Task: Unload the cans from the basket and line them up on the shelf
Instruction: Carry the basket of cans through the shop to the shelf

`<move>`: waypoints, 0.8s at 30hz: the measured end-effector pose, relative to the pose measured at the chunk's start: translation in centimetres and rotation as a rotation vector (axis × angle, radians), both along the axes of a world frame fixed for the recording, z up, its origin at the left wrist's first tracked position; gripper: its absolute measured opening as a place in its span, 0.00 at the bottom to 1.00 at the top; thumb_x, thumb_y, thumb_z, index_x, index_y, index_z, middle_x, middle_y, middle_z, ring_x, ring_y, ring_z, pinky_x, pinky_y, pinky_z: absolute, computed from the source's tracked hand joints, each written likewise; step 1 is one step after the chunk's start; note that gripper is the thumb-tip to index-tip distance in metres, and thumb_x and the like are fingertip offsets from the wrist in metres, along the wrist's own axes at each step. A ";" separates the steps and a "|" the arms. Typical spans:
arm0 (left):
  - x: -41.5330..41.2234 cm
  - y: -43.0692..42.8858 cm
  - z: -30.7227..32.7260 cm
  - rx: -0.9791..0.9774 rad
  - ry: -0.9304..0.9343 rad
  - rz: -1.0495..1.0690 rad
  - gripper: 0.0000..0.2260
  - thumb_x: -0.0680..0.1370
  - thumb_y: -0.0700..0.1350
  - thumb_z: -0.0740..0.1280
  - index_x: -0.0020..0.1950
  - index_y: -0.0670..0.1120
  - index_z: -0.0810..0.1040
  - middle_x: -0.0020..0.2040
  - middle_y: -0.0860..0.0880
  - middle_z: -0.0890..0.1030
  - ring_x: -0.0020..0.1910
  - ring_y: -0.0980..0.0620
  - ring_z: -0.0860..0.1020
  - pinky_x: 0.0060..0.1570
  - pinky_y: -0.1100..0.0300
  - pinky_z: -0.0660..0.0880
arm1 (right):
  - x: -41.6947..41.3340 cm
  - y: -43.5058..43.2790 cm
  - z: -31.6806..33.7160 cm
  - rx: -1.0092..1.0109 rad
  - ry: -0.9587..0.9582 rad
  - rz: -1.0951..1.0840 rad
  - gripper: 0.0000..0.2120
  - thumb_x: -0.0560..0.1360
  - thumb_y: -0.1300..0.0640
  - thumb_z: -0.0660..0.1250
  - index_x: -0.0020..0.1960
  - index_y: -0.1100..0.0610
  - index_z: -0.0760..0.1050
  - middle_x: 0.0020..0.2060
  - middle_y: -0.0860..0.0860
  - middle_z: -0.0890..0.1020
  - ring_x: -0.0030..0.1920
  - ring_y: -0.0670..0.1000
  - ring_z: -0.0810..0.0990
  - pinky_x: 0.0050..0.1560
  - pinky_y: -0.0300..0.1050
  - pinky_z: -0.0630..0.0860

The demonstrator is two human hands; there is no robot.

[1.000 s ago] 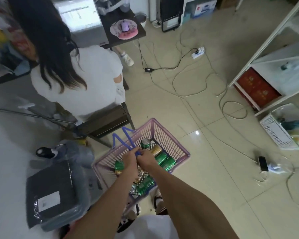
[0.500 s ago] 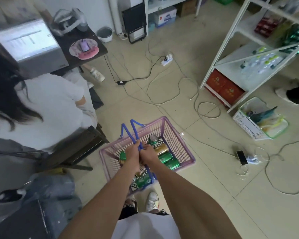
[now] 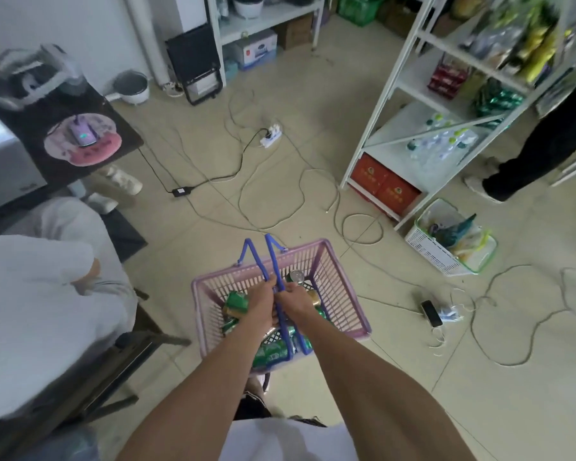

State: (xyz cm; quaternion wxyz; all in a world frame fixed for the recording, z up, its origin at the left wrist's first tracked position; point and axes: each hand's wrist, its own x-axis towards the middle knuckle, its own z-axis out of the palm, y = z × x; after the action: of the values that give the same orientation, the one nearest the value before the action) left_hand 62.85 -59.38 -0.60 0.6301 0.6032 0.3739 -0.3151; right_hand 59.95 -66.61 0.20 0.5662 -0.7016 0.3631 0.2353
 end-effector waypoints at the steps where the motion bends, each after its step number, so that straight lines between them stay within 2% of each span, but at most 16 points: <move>1: 1.6 -0.1 0.0 -0.005 -0.001 -0.021 0.15 0.79 0.54 0.68 0.42 0.43 0.81 0.36 0.41 0.78 0.35 0.45 0.77 0.40 0.50 0.78 | 1.4 -0.1 0.2 -0.006 0.001 -0.015 0.14 0.78 0.61 0.65 0.61 0.63 0.78 0.48 0.66 0.84 0.48 0.65 0.86 0.51 0.65 0.84; 5: 7.3 -0.5 0.6 0.034 -0.027 -0.077 0.16 0.80 0.53 0.68 0.42 0.42 0.81 0.32 0.44 0.76 0.31 0.46 0.76 0.37 0.51 0.77 | 6.6 -0.4 1.5 0.003 0.009 -0.047 0.09 0.79 0.61 0.66 0.57 0.62 0.78 0.41 0.62 0.84 0.40 0.62 0.86 0.47 0.64 0.85; 9: 12.3 -1.3 1.2 0.023 -0.039 -0.116 0.16 0.80 0.53 0.68 0.42 0.41 0.81 0.26 0.46 0.73 0.23 0.50 0.71 0.25 0.60 0.72 | 11.3 -1.3 2.7 0.018 -0.002 -0.063 0.05 0.79 0.62 0.65 0.51 0.60 0.80 0.31 0.56 0.83 0.30 0.56 0.83 0.42 0.60 0.86; 11: 14.5 -2.0 1.5 0.030 -0.048 -0.126 0.15 0.80 0.53 0.68 0.44 0.41 0.81 0.28 0.46 0.74 0.23 0.50 0.72 0.24 0.61 0.71 | 13.5 -1.8 3.0 -0.010 -0.011 -0.063 0.07 0.79 0.61 0.67 0.55 0.61 0.80 0.34 0.57 0.83 0.34 0.57 0.84 0.44 0.59 0.86; 15: 18.9 -3.1 1.9 0.049 -0.070 -0.159 0.14 0.80 0.52 0.68 0.45 0.42 0.81 0.31 0.46 0.77 0.26 0.50 0.75 0.22 0.62 0.71 | 17.6 -2.9 3.0 0.011 -0.018 -0.099 0.05 0.80 0.60 0.68 0.54 0.60 0.78 0.39 0.58 0.84 0.38 0.58 0.85 0.50 0.61 0.85; 18: 21.9 -3.9 1.9 0.053 -0.088 -0.185 0.14 0.81 0.52 0.67 0.47 0.41 0.81 0.31 0.46 0.77 0.26 0.50 0.75 0.24 0.61 0.70 | 20.5 -3.9 2.6 0.016 -0.028 -0.105 0.07 0.80 0.59 0.68 0.57 0.60 0.80 0.36 0.56 0.84 0.33 0.55 0.85 0.45 0.57 0.86; 21: 24.8 -4.9 1.4 0.083 -0.093 -0.191 0.14 0.81 0.51 0.67 0.48 0.40 0.82 0.32 0.45 0.77 0.29 0.49 0.76 0.27 0.59 0.71 | 23.4 -4.9 2.0 0.032 -0.017 -0.080 0.08 0.81 0.58 0.68 0.57 0.59 0.81 0.41 0.58 0.86 0.39 0.58 0.87 0.45 0.56 0.86; 22: 25.8 -5.4 1.2 0.098 -0.091 -0.188 0.14 0.81 0.51 0.67 0.48 0.40 0.82 0.34 0.45 0.78 0.30 0.48 0.76 0.29 0.57 0.72 | 24.5 -5.3 1.7 0.041 -0.017 -0.074 0.07 0.81 0.57 0.68 0.56 0.58 0.81 0.42 0.59 0.86 0.40 0.60 0.88 0.45 0.56 0.86; 24: 28.0 -6.4 0.8 0.124 -0.087 -0.171 0.13 0.81 0.50 0.67 0.49 0.40 0.82 0.36 0.44 0.80 0.33 0.47 0.78 0.32 0.55 0.75 | 26.8 -6.4 1.0 0.050 -0.022 -0.057 0.04 0.81 0.58 0.68 0.52 0.56 0.81 0.39 0.57 0.86 0.35 0.57 0.87 0.39 0.53 0.86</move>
State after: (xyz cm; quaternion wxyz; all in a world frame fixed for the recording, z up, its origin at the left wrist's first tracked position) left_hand 90.85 -65.83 0.18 0.5779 0.6839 0.3121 -0.3177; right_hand 86.75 -72.98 1.17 0.5938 -0.6792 0.3708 0.2204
